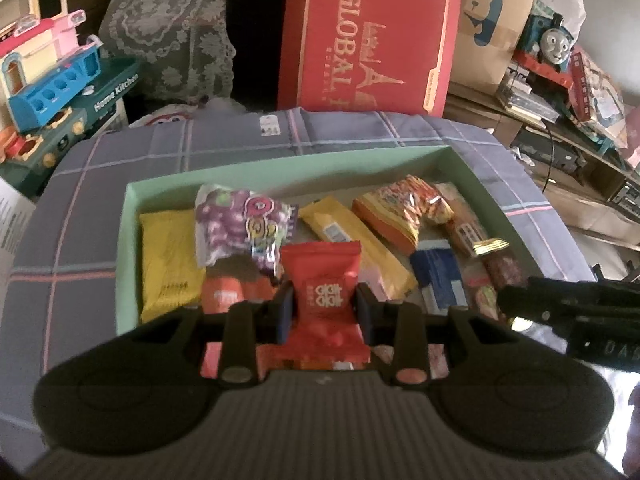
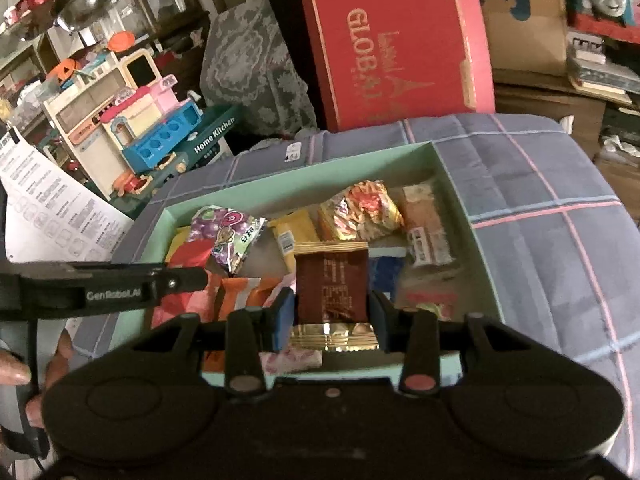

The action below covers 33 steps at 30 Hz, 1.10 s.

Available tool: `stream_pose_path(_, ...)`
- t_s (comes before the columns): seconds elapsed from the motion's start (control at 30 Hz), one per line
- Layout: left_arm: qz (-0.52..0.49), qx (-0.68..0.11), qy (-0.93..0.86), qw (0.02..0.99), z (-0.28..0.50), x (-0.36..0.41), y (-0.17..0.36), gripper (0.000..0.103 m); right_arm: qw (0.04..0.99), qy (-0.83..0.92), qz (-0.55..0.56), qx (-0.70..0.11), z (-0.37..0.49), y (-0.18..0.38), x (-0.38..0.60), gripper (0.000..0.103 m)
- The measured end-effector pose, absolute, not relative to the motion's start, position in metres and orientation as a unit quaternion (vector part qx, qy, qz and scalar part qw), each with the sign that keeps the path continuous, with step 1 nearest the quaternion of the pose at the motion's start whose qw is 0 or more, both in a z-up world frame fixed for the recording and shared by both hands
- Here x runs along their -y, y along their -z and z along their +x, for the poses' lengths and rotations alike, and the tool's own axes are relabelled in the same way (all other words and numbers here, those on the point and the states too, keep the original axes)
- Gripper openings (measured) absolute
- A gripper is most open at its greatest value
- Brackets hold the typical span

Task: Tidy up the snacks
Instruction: 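Carry both packets into the green box and open both grippers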

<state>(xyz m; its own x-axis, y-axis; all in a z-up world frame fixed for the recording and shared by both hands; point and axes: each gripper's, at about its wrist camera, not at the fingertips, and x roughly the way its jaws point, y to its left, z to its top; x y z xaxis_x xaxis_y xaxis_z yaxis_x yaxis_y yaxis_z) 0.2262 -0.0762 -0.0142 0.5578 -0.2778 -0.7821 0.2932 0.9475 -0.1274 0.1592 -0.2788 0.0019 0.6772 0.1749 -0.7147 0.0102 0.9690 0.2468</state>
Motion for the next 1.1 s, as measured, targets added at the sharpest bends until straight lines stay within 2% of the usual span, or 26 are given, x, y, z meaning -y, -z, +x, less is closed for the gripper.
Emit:
stream_pose_path(0.2, 0.019, -0.447, 0.16, 0.88, 0.257, 0.086, 0.025, 0.032, 0.9, -0.046, 0.132, -0.413, 0.186, 0.013, 0.277, 0.04)
stream_pose_path(0.27, 0.021, -0.448, 0.157, 0.88, 0.265, 0.088, 0.029, 0.034, 0.899, -0.048, 0.135, -0.414, 0.191, 0.015, 0.276, 0.045)
stream_pose_path(0.3, 0.023, -0.445, 0.151, 0.883, 0.268, 0.089, 0.031, 0.044, 0.899, -0.046, 0.136, -0.413, 0.193, 0.016, 0.276, 0.052)
stream_pose_path(0.33, 0.026, -0.441, 0.142, 0.886, 0.27, 0.09, 0.032, 0.057, 0.899, -0.043, 0.138, -0.413, 0.194, 0.015, 0.276, 0.076)
stream_pose_path(0.37, 0.029, -0.439, 0.133, 0.888, 0.27, 0.089, 0.033, 0.084, 0.902, -0.033, 0.137, -0.408, 0.194, 0.015, 0.277, 0.097)
stream_pose_path(0.4, 0.032, -0.433, 0.121, 0.893, 0.269, 0.088, 0.033, 0.097, 0.906, -0.028, 0.134, -0.4, 0.192, 0.013, 0.276, 0.101)
stream_pose_path(0.77, 0.032, -0.438, 0.105, 0.892, 0.243, 0.083, 0.033, 0.103, 0.908, -0.012, 0.131, -0.398, 0.175, 0.009, 0.282, 0.103)
stream_pose_path(1.1, 0.023, -0.443, 0.108, 0.89, 0.203, 0.083, 0.02, 0.103, 0.907, 0.002, 0.142, -0.396, 0.146, -0.001, 0.292, 0.103)
